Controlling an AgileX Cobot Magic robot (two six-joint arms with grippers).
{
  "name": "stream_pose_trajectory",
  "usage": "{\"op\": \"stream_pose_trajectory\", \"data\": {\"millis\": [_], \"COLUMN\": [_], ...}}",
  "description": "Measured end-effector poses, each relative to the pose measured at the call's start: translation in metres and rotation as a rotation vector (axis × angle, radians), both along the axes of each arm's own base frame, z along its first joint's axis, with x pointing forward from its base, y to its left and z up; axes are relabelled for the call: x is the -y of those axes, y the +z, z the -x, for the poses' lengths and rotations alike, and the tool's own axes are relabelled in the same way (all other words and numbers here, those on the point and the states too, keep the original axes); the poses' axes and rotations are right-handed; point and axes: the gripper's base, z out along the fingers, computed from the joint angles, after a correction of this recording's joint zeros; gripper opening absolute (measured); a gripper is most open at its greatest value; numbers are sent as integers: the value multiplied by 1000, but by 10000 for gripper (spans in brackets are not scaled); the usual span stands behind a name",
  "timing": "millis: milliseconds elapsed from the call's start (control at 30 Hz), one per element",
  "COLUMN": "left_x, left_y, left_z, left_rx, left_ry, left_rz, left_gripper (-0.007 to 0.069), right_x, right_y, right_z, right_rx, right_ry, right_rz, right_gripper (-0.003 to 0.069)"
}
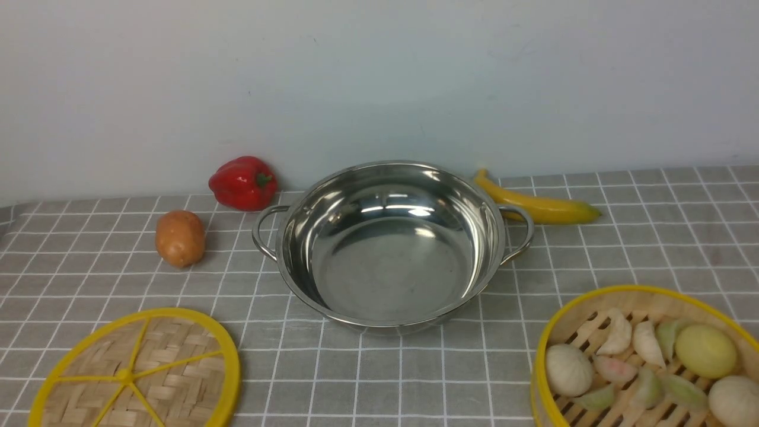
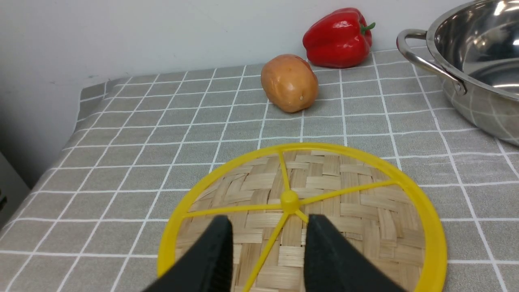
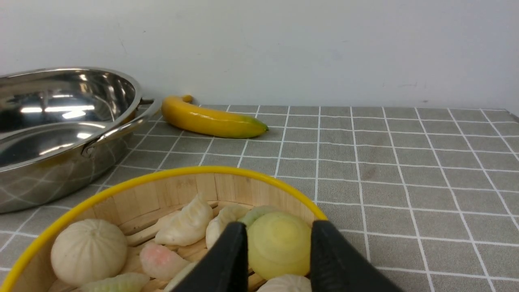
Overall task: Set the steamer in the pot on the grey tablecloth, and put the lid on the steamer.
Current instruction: 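Reach for and grasp the rim of the bamboo steamer holding the buns with the right gripper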
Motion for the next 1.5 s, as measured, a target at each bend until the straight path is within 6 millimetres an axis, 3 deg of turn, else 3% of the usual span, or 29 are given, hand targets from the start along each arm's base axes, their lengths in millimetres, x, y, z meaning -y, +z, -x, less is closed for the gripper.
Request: {"op": "stream_pose_trajectory", "data": {"millis": [200, 300, 333, 367, 467, 533, 700, 900, 1167, 1367, 1500], "left_x": [0, 0, 0, 0, 0, 0, 0, 0, 0, 0, 0], "left_y": [0, 0, 0, 0, 0, 0, 0, 0, 0, 0, 0], "left_z": [0, 0, 0, 0, 0, 0, 0, 0, 0, 0, 0], "left_rx": [0, 0, 0, 0, 0, 0, 0, 0, 0, 0, 0], "left_ry": [0, 0, 0, 0, 0, 0, 0, 0, 0, 0, 0], "left_rz": [0, 0, 0, 0, 0, 0, 0, 0, 0, 0, 0], "left_gripper": [243, 243, 243, 243, 243, 243, 243, 243, 243, 243, 243], "right_x": [0, 0, -1, -1, -1, -3, -5, -16, -29, -38, -42], "right_y": [18, 46, 72, 84, 102, 127, 151, 156, 157, 157, 160], "right_z": [1, 6, 11, 12, 12, 8, -3, -16, -23, -9, -14], "right_rx": [83, 149, 191, 198, 189, 138, -37, -245, -325, -421, -468], "right_ry": [-2, 3, 9, 12, 18, 27, 46, 113, 223, 470, 603], "right_rz": [-48, -78, -99, -105, -110, -101, -69, -174, -292, 51, 195], "right_gripper": [243, 243, 243, 243, 243, 243, 243, 243, 243, 243, 243]}}
